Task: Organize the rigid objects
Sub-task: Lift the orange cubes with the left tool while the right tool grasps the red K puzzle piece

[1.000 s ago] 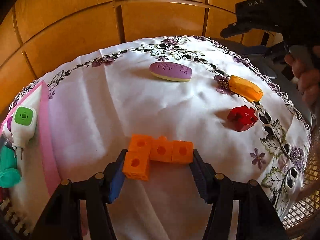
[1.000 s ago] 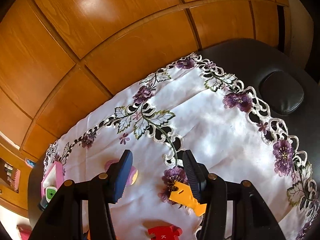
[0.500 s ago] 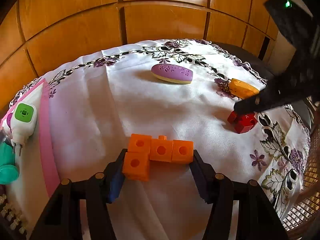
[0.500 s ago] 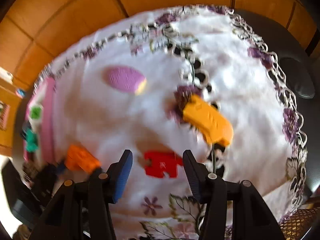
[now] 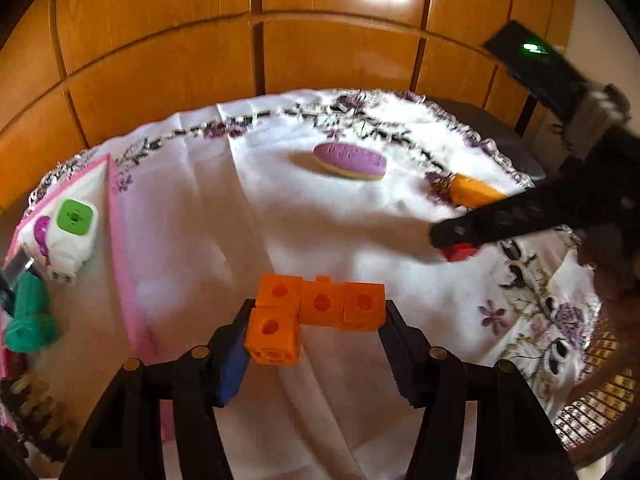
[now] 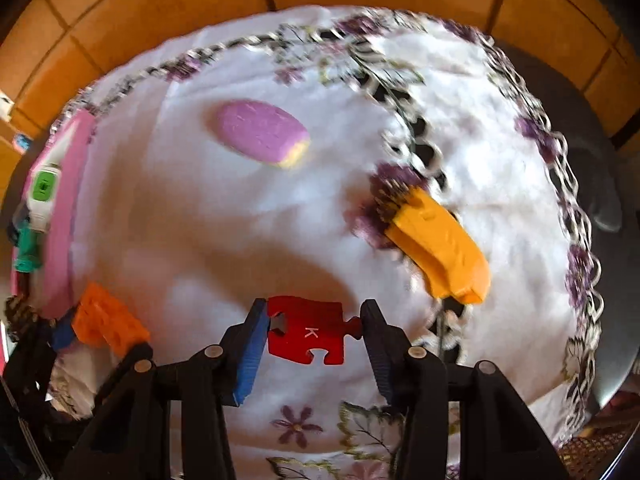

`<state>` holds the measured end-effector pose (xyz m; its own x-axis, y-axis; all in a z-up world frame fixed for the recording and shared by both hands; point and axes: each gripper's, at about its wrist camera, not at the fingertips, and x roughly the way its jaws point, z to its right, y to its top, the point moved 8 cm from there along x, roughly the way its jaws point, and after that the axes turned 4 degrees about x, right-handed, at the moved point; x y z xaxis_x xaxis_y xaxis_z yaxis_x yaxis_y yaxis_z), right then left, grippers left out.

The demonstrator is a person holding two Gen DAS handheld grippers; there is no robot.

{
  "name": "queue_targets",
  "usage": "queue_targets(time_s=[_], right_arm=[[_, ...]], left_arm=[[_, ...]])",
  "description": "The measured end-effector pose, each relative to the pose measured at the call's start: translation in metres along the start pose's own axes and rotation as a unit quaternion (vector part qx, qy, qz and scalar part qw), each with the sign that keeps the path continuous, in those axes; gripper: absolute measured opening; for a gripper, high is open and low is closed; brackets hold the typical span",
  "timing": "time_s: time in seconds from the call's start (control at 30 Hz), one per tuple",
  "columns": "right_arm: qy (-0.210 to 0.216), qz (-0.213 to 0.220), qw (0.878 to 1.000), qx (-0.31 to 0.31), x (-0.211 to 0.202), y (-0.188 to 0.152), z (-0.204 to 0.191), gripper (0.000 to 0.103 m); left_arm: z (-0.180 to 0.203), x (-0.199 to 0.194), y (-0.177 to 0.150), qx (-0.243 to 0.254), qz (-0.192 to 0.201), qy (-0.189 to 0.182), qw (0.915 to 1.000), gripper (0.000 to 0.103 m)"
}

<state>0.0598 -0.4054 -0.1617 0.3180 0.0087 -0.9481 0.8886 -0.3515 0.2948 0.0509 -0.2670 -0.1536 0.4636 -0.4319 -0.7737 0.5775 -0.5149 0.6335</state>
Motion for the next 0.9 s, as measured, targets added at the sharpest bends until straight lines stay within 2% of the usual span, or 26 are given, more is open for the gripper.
queue_targets(time_s=[0.17, 0.4, 0.53, 0.73, 0.9], right_arm=[[0.043, 0.04, 0.998, -0.033, -0.008, 0.026, -0.037, 0.047], [0.018, 0.028, 0.997, -0.072, 0.035, 0.023, -0.059, 0.047], [0.01, 0.039, 0.994, -0.098, 0.034, 0.025, -0.063, 0.047], [0.013, 0.051, 0.993, -0.105, 0.039, 0.021, -0.062, 0.048], [0.002, 0.057, 0.991, -0.12, 0.038, 0.017, -0.063, 0.047]], left_arm=[[-0.003, -0.034, 0.01, -0.003, 0.034, -0.001, 0.9994, 0.06], [-0.034, -0.069, 0.012, -0.045, 0.053, 0.017, 0.9975, 0.06], [-0.057, -0.085, 0.007, -0.071, 0.061, 0.034, 0.995, 0.06], [-0.088, -0.099, 0.001, -0.113, 0.064, 0.057, 0.9898, 0.06], [-0.101, -0.107, -0.003, -0.128, 0.066, 0.071, 0.9871, 0.06]])
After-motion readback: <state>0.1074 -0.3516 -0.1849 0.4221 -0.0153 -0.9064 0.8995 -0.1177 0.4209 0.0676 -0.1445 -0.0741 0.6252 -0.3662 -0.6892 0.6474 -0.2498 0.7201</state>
